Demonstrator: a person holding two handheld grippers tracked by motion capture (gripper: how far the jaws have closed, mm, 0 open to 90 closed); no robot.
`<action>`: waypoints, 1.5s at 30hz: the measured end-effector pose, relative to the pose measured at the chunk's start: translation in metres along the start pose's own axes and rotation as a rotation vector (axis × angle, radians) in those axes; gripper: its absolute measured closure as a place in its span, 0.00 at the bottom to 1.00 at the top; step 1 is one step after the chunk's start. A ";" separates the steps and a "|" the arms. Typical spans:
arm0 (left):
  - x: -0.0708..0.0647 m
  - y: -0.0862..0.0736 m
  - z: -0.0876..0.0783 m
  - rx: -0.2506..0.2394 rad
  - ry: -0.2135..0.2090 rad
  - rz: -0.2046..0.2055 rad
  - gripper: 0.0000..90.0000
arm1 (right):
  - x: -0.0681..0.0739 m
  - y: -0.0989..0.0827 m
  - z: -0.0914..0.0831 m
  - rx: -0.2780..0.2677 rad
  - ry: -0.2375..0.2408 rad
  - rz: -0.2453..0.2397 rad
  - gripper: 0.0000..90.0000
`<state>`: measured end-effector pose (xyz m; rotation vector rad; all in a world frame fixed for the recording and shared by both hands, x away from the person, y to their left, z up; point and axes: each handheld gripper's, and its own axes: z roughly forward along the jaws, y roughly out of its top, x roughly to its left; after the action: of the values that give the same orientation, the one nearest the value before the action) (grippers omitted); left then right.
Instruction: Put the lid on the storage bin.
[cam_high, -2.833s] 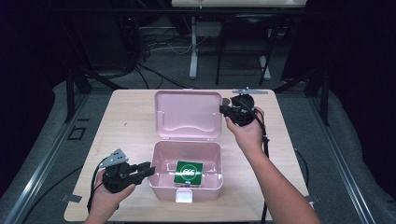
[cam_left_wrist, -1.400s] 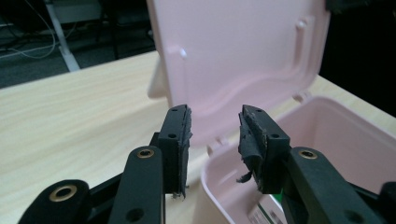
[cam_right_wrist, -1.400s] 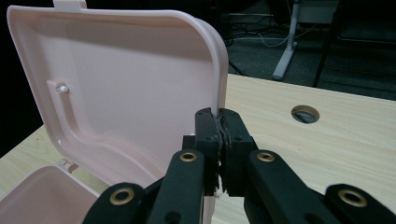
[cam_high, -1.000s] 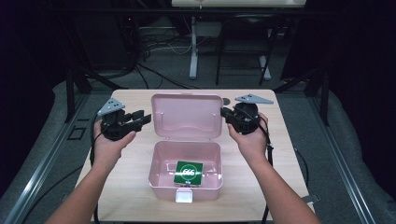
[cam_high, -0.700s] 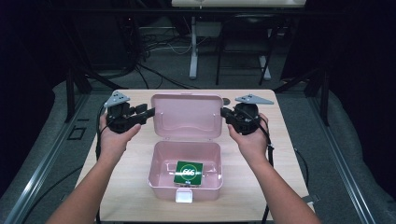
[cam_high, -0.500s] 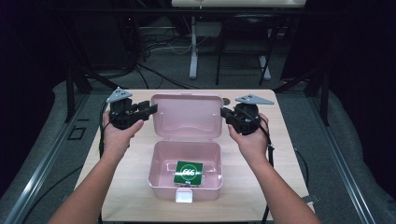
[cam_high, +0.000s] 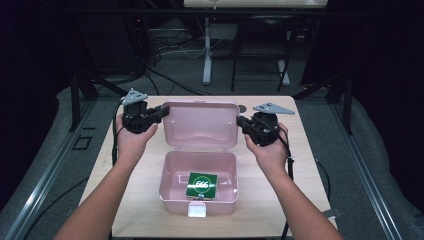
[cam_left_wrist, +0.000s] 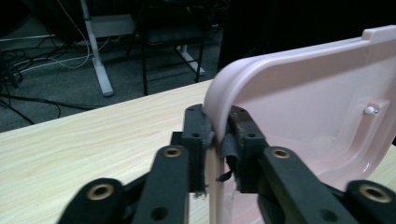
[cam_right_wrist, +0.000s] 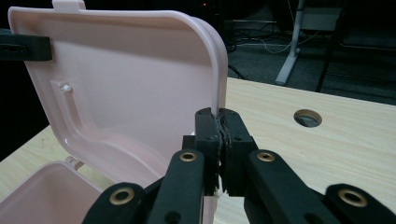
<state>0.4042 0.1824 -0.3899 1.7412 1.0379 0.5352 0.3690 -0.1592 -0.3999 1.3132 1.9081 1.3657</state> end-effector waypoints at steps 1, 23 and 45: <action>0.000 0.000 -0.001 0.001 -0.004 0.000 0.91 | 0.000 0.000 0.000 -0.003 0.003 0.004 0.97; -0.004 0.000 -0.008 -0.003 -0.015 0.017 0.91 | -0.002 -0.002 -0.008 -0.015 0.036 0.033 0.95; -0.009 -0.005 -0.023 -0.022 -0.027 0.035 0.91 | -0.007 -0.007 -0.025 -0.044 0.015 0.018 0.78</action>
<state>0.3797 0.1881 -0.3844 1.7452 0.9805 0.5418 0.3494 -0.1771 -0.3969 1.3057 1.8696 1.4219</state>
